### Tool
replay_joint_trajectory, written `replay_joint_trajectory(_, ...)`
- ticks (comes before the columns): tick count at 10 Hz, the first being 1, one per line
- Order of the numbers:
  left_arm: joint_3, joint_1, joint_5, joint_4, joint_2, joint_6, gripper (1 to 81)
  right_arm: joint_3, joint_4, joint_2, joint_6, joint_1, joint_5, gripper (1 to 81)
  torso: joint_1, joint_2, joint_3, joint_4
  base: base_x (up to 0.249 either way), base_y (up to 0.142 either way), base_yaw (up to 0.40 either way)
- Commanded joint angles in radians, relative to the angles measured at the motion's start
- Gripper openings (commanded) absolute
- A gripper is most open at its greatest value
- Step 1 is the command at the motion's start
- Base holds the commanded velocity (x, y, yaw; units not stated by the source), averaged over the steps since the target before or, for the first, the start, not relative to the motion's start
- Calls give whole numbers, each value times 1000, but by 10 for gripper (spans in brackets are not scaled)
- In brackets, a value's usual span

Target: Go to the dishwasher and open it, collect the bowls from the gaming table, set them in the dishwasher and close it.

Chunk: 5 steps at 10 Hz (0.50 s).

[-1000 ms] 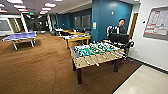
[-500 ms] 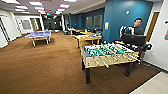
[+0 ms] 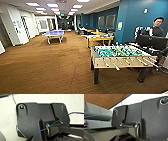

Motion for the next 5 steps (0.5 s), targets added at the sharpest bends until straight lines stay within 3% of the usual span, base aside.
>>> replay_joint_trajectory(1,7,-46,57,-5,-10,1,811,6,-14,-7,-1,38,-17,811,0,0,0,0,0,0,310)
replay_joint_trajectory(5,7,-46,59,-5,-8,1,811,5,-16,-7,-1,38,-17,811,0,0,0,0,0,0,306)
